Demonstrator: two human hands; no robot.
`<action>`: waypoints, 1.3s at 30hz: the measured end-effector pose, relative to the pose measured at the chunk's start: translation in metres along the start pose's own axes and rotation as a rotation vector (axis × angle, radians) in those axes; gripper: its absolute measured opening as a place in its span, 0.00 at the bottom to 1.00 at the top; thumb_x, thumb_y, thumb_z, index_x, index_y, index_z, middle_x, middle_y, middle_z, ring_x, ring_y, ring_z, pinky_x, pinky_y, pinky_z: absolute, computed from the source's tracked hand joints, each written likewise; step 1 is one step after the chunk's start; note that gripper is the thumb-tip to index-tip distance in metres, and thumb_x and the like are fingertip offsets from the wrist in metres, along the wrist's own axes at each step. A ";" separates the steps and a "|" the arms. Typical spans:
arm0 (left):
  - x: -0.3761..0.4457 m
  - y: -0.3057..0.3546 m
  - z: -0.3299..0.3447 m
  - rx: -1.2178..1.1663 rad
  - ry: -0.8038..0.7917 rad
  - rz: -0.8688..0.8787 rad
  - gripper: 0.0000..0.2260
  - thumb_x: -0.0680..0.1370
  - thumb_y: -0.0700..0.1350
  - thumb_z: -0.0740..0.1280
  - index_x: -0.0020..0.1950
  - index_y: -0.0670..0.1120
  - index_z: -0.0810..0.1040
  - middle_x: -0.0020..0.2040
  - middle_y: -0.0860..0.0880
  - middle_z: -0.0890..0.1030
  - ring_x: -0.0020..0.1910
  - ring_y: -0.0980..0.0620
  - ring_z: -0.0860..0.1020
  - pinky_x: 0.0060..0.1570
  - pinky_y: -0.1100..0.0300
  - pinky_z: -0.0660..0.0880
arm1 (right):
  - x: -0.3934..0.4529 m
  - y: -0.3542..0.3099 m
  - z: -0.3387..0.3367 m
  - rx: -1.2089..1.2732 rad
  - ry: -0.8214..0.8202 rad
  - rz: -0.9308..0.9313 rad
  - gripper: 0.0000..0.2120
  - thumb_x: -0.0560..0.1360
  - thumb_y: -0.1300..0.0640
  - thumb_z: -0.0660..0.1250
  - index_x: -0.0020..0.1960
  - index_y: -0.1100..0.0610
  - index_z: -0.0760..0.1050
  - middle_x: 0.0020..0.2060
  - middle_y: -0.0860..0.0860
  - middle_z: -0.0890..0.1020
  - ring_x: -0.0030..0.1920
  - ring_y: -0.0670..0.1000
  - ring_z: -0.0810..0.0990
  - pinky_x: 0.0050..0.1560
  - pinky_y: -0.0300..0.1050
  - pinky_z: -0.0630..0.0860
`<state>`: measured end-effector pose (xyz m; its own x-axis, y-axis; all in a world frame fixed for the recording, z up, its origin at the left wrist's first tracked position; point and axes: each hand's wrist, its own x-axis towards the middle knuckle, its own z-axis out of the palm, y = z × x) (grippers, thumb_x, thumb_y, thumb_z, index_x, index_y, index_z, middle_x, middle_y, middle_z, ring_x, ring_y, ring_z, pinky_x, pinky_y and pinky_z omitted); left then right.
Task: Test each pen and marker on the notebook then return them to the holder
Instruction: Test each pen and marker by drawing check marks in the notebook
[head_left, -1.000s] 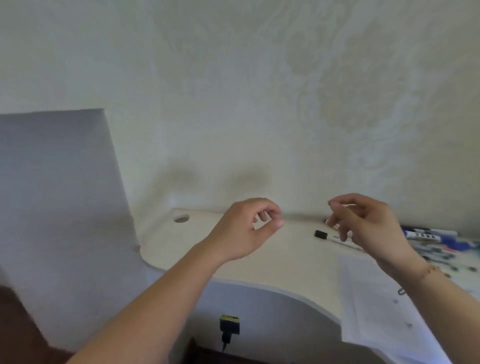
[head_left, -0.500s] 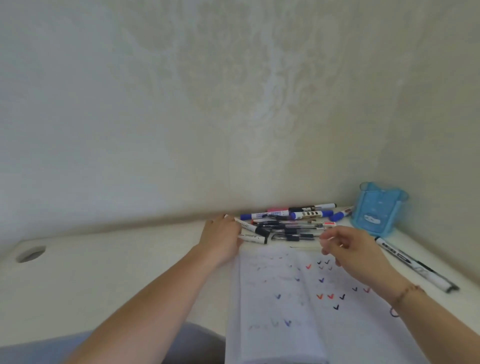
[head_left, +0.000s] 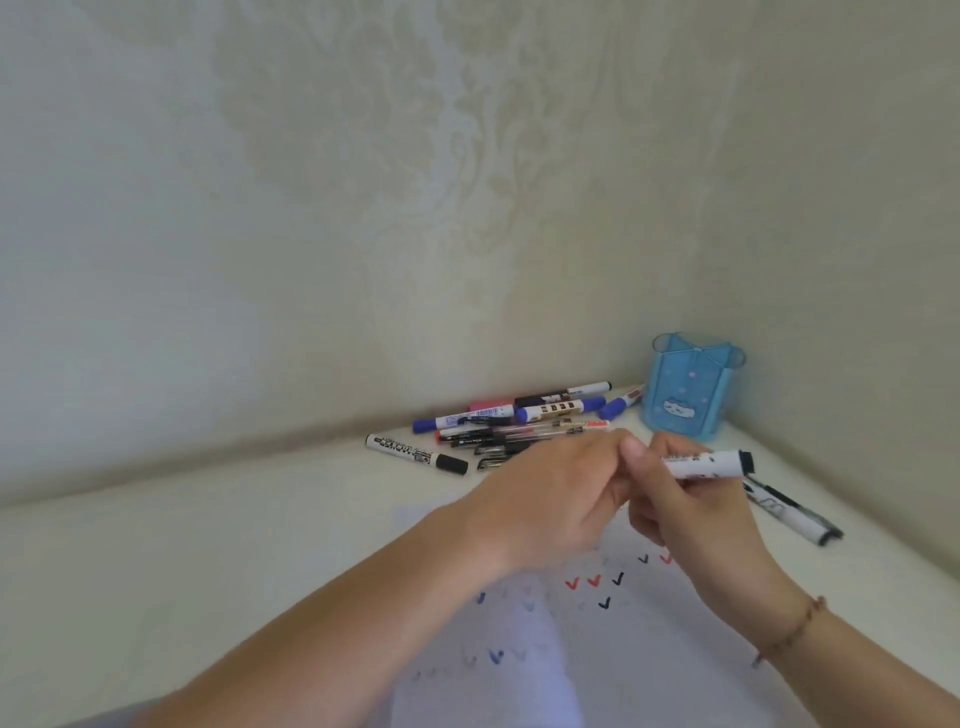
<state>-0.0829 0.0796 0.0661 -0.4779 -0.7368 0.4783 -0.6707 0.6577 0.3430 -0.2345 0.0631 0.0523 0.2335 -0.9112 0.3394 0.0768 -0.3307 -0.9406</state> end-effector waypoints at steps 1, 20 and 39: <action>0.000 0.000 0.008 -0.014 -0.006 0.025 0.11 0.83 0.45 0.58 0.63 0.45 0.74 0.48 0.48 0.82 0.47 0.48 0.79 0.46 0.53 0.77 | -0.003 0.003 -0.004 -0.045 0.020 0.001 0.22 0.70 0.37 0.67 0.27 0.52 0.69 0.20 0.46 0.68 0.22 0.45 0.65 0.23 0.37 0.63; -0.040 -0.040 0.004 -0.109 0.125 -0.302 0.12 0.80 0.57 0.59 0.55 0.52 0.77 0.47 0.59 0.78 0.34 0.70 0.72 0.35 0.73 0.63 | 0.001 0.005 -0.049 0.123 0.109 0.056 0.16 0.74 0.58 0.59 0.29 0.59 0.68 0.20 0.55 0.64 0.21 0.51 0.62 0.24 0.40 0.58; -0.040 -0.030 0.044 0.175 0.045 -0.271 0.10 0.74 0.45 0.57 0.52 0.50 0.74 0.41 0.58 0.72 0.38 0.56 0.70 0.38 0.60 0.69 | -0.025 0.037 -0.045 -0.345 0.026 0.142 0.21 0.70 0.67 0.72 0.26 0.57 0.65 0.19 0.44 0.65 0.21 0.42 0.61 0.23 0.31 0.57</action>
<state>-0.0690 0.0829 0.0007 -0.2459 -0.8710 0.4253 -0.8594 0.3988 0.3199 -0.2817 0.0630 0.0095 0.1935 -0.9584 0.2097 -0.2866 -0.2597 -0.9222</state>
